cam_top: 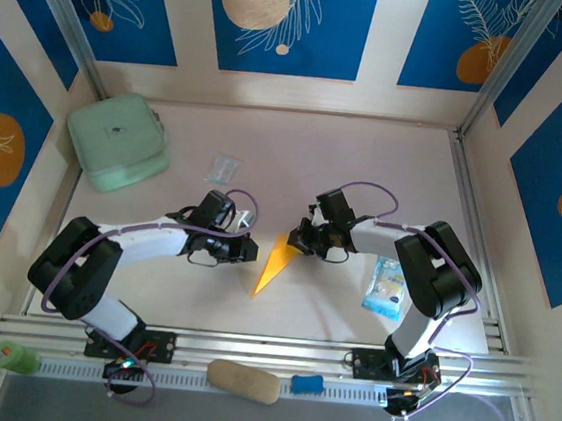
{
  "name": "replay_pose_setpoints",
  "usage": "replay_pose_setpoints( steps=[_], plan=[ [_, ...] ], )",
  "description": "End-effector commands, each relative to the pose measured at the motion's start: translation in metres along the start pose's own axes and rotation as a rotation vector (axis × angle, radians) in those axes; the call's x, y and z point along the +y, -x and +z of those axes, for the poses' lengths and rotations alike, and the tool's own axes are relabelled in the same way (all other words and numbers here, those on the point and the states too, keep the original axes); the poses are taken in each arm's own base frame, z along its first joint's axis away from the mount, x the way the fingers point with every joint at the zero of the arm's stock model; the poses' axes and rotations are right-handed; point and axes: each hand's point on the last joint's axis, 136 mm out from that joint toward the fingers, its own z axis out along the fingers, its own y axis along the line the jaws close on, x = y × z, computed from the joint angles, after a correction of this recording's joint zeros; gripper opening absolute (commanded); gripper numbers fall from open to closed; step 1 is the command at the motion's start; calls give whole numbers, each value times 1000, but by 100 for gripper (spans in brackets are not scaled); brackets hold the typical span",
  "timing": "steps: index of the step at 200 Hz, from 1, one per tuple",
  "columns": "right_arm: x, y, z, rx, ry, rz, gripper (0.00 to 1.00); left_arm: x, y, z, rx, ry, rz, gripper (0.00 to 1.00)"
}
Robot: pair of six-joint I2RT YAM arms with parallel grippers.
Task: Fold a paper plane with a square sheet of paper (pick it up from the middle)
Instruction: Fold the wing for the fifth time at the center of the table.
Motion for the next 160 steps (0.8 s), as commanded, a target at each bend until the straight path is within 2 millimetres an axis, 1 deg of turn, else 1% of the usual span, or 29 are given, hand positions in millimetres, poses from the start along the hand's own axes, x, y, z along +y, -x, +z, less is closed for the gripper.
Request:
replay_pose_setpoints(
  steps=[1,46,116,160],
  plan=[
    [1,-2,-8,-5,-4,10,8,8,-3,-5,0,24,-25,11],
    [1,-2,-12,-19,-4,9,8,8,-3,-6,-7,24,-23,11],
    [2,-3,-12,-19,2,9,10,11,-6,-6,-5,33,-31,13],
    [3,-1,-15,-30,2,6,10,8,-4,-7,-7,28,-26,13]
  ],
)
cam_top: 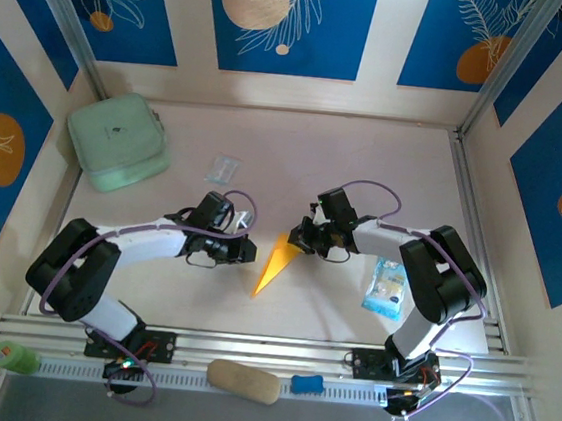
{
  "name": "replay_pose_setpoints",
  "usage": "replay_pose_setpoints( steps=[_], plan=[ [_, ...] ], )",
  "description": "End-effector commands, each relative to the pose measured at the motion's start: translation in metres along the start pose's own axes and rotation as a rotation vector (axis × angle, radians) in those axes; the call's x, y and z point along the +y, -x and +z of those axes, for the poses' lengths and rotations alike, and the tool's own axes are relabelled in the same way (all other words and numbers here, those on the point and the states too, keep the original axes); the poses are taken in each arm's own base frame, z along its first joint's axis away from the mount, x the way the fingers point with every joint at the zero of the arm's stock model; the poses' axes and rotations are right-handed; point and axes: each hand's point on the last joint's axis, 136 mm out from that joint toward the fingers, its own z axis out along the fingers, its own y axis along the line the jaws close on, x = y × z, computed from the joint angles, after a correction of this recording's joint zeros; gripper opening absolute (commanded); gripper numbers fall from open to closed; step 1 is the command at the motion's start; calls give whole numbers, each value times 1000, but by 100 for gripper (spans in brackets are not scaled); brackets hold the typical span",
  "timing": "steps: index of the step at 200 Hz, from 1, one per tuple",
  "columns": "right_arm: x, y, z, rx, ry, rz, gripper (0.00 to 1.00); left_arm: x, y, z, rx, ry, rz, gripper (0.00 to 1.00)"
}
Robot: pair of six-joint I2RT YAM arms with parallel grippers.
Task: Fold a paper plane with a square sheet of paper (pick it up from the middle)
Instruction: Fold the wing for the fifth time at the center of the table, then move a paper plane to the center of the table.
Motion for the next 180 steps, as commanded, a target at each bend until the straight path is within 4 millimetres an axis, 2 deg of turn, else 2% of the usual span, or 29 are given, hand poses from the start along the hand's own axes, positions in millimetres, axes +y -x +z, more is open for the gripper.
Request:
replay_pose_setpoints(
  steps=[1,95,180],
  plan=[
    [-3,-2,-6,-9,-5,13,10,4,-2,-5,-2,16,-21,14],
    [6,0,-19,-43,0,-2,11,-2,1,-4,-3,-23,-22,20],
    [-2,-21,-9,-6,3,26,11,-4,0,16,70,-81,-49,24]
  ],
)
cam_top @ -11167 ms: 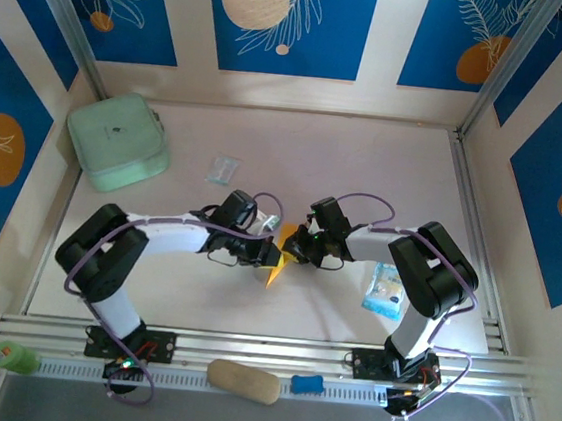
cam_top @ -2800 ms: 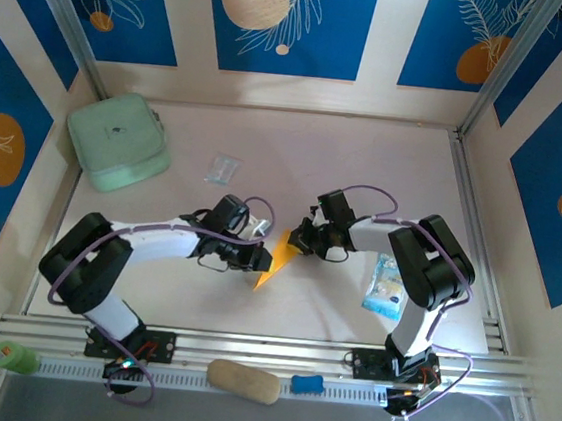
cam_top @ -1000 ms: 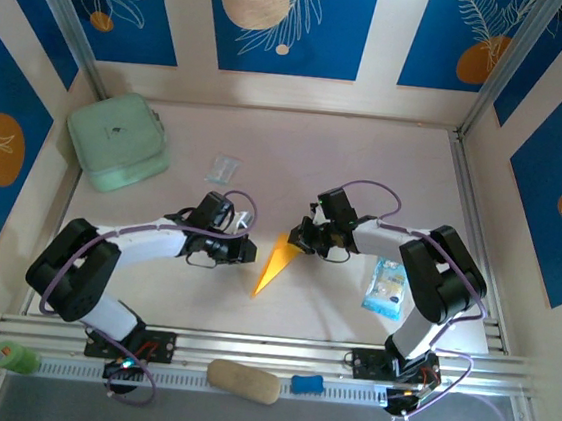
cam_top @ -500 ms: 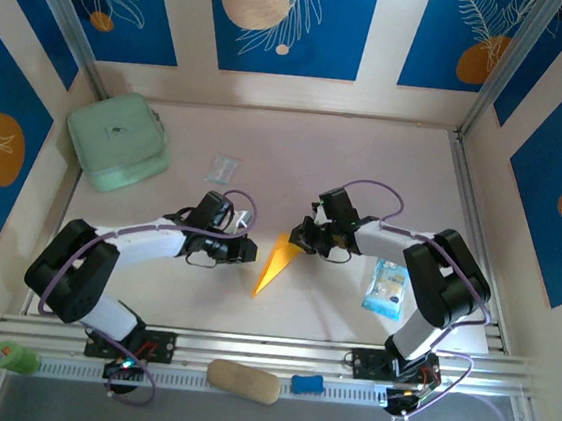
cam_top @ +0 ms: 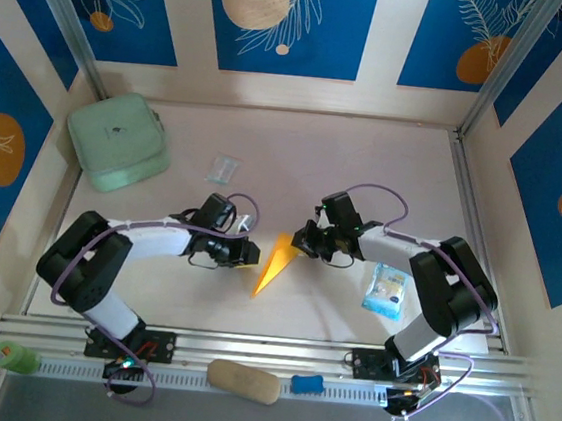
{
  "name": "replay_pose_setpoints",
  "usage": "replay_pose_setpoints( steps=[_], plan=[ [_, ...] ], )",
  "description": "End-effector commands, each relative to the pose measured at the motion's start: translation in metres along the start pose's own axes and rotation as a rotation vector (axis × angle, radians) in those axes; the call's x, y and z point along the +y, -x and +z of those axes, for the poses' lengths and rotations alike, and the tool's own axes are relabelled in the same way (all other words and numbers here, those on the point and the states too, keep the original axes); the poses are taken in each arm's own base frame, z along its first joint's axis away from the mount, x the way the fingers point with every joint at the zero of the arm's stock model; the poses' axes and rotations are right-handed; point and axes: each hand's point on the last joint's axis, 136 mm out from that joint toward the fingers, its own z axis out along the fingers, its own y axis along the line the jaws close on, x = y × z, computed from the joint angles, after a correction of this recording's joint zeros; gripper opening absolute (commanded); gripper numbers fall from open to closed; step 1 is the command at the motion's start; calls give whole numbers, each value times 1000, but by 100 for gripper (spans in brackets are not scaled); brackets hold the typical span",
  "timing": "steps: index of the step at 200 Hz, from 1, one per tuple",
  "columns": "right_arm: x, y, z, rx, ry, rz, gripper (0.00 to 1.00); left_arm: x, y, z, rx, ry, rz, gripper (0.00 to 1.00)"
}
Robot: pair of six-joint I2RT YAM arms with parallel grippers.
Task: Fold a paper plane with a square sheet of paper (pick it up from the middle)
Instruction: Move a paper plane to the center of the table.
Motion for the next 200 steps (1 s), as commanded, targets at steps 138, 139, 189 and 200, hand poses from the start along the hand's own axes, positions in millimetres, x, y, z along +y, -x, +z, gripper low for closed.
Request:
replay_pose_setpoints(
  steps=[138,139,189,200],
  plan=[
    [-11,-49,23,118,-22,28,10,-2,-10,21,143,-44,9,27],
    [-12,-50,24,118,-23,28,10,-2,-10,21,143,-43,9,28],
    [-18,-63,24,133,-28,37,10,-2,-15,28,176,-31,16,27],
    [-18,-64,24,132,-31,36,10,-3,-15,29,180,-31,23,26]
  ],
)
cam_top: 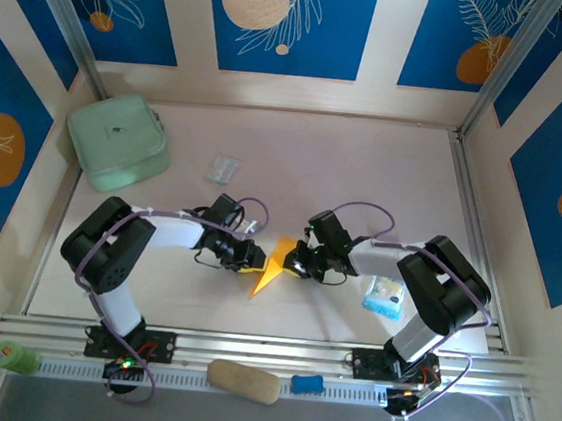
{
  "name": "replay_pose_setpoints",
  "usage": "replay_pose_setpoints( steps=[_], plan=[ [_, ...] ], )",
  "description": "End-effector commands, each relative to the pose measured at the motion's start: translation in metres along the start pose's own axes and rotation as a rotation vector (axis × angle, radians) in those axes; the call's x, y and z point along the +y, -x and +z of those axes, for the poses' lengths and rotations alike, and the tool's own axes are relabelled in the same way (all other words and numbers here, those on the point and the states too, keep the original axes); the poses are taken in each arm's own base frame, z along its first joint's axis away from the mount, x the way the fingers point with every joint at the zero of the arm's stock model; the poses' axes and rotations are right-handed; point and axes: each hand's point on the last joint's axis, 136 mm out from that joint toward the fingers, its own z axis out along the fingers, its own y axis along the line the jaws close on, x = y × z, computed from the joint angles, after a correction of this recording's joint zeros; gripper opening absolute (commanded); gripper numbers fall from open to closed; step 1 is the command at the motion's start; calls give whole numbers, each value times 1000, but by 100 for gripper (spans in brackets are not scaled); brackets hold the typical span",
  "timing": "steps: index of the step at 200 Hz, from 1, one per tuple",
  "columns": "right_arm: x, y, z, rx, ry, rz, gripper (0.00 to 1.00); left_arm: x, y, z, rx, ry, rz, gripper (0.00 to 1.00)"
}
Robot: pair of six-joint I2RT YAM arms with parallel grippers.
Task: Fold a paper plane with a square sheet of paper (pick it up from the middle)
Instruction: Move a paper plane to the center of the table.
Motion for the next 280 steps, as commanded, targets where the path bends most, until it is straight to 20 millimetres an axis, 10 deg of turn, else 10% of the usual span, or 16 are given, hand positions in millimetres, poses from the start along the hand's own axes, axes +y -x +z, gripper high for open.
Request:
replay_pose_setpoints(
  steps=[1,177,280],
  plan=[
    [-4,-11,1,25,-7,13,10,-5,-4,6,42,-6,25,26],
    [2,-12,0,20,7,2,10,-25,-6,12,61,-112,46,16],
    [15,13,-27,-72,-1,-23,10,13,16,-46,-176,324,104,0]
  ],
)
